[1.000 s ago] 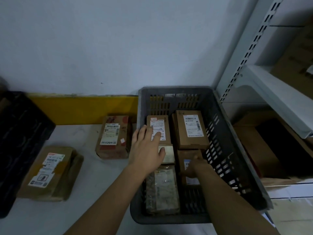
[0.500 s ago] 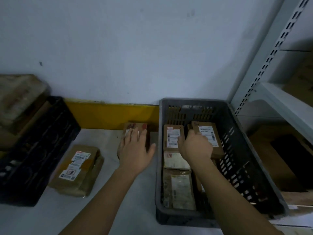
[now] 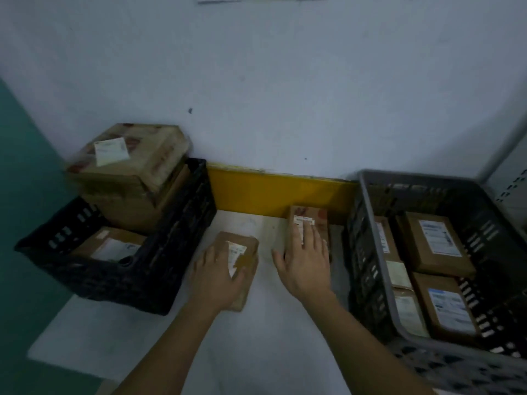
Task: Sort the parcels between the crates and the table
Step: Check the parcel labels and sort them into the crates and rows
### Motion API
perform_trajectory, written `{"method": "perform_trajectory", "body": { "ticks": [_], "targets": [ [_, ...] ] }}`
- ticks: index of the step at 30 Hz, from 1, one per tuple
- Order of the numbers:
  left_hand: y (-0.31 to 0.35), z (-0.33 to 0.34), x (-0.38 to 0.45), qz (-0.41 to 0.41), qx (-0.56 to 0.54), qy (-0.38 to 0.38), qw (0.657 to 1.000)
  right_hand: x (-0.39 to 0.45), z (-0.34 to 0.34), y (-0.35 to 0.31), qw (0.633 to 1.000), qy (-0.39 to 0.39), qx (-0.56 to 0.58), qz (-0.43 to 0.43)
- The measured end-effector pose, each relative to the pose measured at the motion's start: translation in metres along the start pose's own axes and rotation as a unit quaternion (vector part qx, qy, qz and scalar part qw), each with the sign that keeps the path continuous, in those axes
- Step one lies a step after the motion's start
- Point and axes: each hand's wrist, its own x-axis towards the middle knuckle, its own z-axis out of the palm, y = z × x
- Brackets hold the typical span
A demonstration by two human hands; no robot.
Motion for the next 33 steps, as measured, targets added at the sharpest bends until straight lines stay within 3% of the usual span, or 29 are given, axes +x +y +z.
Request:
{"method": "perform_trajectory", "body": {
  "ticks": [5, 14, 23, 27, 30, 33],
  "targets": [
    [-0.053, 0.001, -0.007, -0.046, -0.008, -0.043, 0.998, -0.021, 0.061, -0.022, 0.994, -0.105, -0.018, -0.002],
    [-0.092, 0.038, 0.022, -0.12, -0.082, -0.124, 0.982, -0.009, 0.118, -0.028, 0.982, -0.185, -0.022, -0.014],
    [-0.117, 0.105, 0.067, -0.211, -0.105, -0.162, 0.958, 0.034, 0.134, 0.015, 0.983, -0.175, -0.049, 0.023],
    [-0.109, 0.103, 0.076, -0.215, -0.107, -0.166, 0.956, 0.046, 0.136, 0.029, 0.991, -0.115, -0.06, 0.043],
    [-0.102, 0.102, 0.085, -0.207, -0.132, -0.174, 0.954, 0.061, 0.133, 0.05, 0.992, -0.05, -0.064, 0.098],
    [-0.092, 0.103, 0.093, -0.196, -0.197, -0.165, 0.946, 0.071, 0.13, 0.084, 0.979, -0.04, -0.065, 0.189]
  ]
}}
